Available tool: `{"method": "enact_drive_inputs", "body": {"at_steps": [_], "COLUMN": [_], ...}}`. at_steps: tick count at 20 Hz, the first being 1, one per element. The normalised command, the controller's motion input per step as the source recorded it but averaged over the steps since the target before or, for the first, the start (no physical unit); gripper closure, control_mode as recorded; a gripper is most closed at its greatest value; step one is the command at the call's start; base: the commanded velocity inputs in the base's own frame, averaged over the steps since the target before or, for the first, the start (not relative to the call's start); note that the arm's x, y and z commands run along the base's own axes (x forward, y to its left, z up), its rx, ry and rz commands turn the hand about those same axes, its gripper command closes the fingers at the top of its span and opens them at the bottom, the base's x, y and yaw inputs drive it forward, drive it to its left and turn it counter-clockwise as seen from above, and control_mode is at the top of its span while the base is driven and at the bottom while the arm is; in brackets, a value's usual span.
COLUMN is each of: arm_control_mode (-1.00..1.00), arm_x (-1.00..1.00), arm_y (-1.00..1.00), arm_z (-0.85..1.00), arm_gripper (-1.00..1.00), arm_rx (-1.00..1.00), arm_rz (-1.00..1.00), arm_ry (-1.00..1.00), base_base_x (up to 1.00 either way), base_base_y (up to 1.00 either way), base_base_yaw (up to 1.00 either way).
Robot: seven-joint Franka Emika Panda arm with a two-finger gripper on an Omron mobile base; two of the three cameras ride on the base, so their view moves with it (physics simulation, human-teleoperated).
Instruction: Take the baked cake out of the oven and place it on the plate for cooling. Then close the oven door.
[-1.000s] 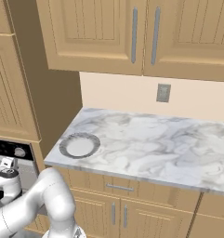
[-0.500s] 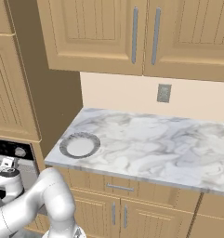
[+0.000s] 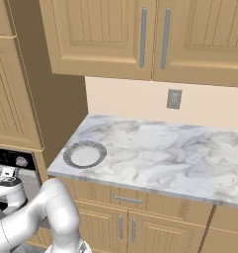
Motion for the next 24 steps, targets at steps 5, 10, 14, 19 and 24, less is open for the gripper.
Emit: {"method": "enact_drive_inputs", "body": {"at_steps": [5,10,14,19,24], "arm_control_mode": [-1.0,-1.0,-1.0,-1.0,-1.0], "arm_x": [-0.34,-0.6,-0.64,-0.49,-0.45], "arm_y": [0.0,0.0,0.0,0.0,0.0], "arm_z": [0.0,0.0,0.0,0.0,0.0], "arm_gripper": [1.0,1.0,1.0,1.0,1.0], "arm_rx": [0.0,0.0,0.0,0.0,0.01], "arm_rz": [0.02,0.01,0.01,0.0,0.0], "arm_ry": [0.01,0.06,0.05,0.07,0.1], "base_base_x": [0.0,0.0,0.0,0.0,0.0], "base_base_y": [0.0,0.0,0.0,0.0,0.0], "base_base_yaw": [0.0,0.0,0.0,0.0,0.0]}}
